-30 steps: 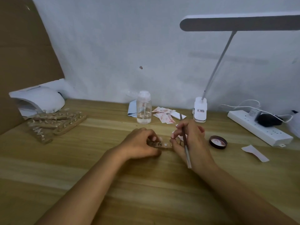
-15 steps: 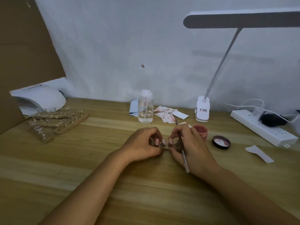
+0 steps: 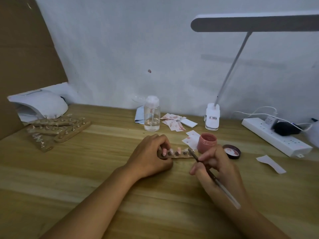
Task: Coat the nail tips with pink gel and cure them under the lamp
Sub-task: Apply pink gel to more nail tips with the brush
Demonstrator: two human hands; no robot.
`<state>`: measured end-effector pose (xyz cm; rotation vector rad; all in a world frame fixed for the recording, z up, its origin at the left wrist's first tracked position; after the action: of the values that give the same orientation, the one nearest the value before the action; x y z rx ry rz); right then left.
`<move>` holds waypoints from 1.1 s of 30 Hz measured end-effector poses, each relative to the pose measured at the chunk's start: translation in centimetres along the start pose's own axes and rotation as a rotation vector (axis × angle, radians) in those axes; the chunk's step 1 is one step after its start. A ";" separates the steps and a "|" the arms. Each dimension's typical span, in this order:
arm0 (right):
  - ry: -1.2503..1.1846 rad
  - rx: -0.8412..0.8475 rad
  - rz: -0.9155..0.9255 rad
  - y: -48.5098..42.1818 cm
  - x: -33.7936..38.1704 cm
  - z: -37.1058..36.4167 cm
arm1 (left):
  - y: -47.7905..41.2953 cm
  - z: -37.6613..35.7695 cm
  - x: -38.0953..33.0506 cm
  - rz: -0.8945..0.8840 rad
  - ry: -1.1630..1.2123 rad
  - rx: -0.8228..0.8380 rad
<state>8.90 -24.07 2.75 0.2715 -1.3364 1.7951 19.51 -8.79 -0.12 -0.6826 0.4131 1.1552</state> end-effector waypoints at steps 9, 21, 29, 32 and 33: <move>0.130 0.162 0.077 -0.1 0.6 -1.5 | -0.1 -0.1 -0.1 -0.017 -0.010 -0.010; 0.139 0.164 -0.019 -0.1 0.2 -1.3 | -0.1 -0.2 -0.1 -0.012 -0.014 0.007; 0.151 0.144 -0.016 -0.1 0.3 -1.1 | 0.0 -0.1 0.1 -0.011 -0.014 -0.002; 0.142 0.141 -0.008 -0.1 0.3 -1.1 | 0.0 -0.1 0.1 -0.010 -0.012 -0.007; 0.141 0.138 -0.005 -0.1 0.3 -1.1 | 0.0 -0.1 0.1 -0.011 -0.012 -0.007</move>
<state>9.09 -22.99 2.56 0.2180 -1.1155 1.8692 19.59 -8.82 -0.26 -0.6826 0.3947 1.1498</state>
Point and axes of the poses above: each hand's wrist, its own y-axis away from the middle knuckle, its own z-axis out of the back of the hand, x = y × z, the point moved 10 cm from there along -y, towards the middle knuckle, and after that the axes turned 13 degrees about z, right-handed, at the moved point
